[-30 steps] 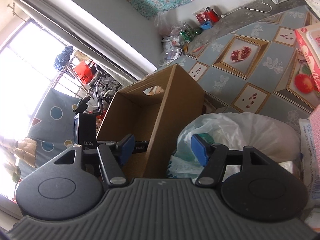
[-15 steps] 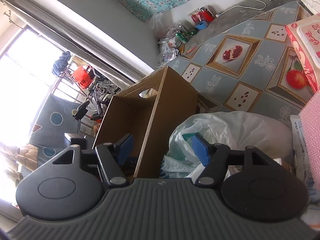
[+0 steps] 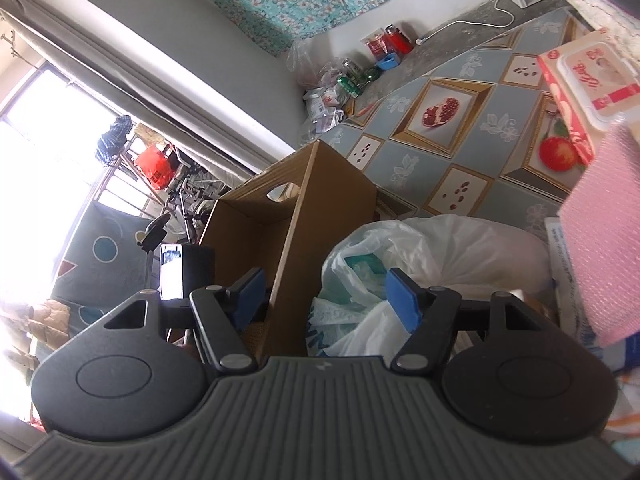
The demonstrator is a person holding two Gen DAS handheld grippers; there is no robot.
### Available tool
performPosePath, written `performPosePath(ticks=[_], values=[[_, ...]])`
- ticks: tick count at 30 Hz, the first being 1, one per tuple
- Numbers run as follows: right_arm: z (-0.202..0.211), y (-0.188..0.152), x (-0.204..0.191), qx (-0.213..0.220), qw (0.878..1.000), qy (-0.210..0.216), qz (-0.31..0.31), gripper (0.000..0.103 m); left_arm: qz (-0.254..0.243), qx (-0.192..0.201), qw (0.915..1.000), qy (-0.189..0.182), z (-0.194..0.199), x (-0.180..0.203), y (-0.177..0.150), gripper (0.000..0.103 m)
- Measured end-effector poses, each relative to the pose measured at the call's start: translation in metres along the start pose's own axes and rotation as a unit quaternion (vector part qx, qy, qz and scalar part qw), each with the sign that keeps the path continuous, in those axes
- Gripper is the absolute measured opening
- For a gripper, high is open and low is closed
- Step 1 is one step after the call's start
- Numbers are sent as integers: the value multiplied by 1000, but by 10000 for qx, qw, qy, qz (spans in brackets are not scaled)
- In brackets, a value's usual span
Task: Organize soft objects
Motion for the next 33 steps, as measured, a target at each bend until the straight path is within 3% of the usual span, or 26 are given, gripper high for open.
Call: performPosePath(ticks=[3,5,7,10,14,19,24,28,33], values=[[7,-5,5,41,10000,-38,-32,67,133,26,9999,-13,-5,-1,1,28],[12,-9,7,74,9999,-78,-46,67,163,63,9998,64,-4,-4,-1,37],[20,-11,9,148,9998,-117,-44,67,143,147,9996,206,1,-8,-3,59],[38,-13,11,364,9991,-210,25,69,173,159,9990,390,15,-20,-9,72],[68,-16,17,687,9968,-390,92,71,369,284,9966,685,44,-47,-19,77],[103,-24,31,1015,9925,-661,137,72,806,955,9888,812,105,-75,-37,82],[131,-34,46,1209,9887,-882,94,72,999,1672,9806,214,171,-68,-55,89],[146,-43,57,1239,9875,-972,-32,72,919,2151,9711,-479,210,-36,-66,92],[160,-48,61,1326,9865,-965,-33,72,605,2273,9644,-1208,229,25,-71,93]])
Point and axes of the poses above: each gripper's, at about its wrist camera, not at the fingertips, and z roughly against the way its jaws point, x to its right, y to its top, the point moved 7 cm from there along -z, roughly the way its jaws point, and after that the axes turned 6 degrees about y, right-handed, at the moved point
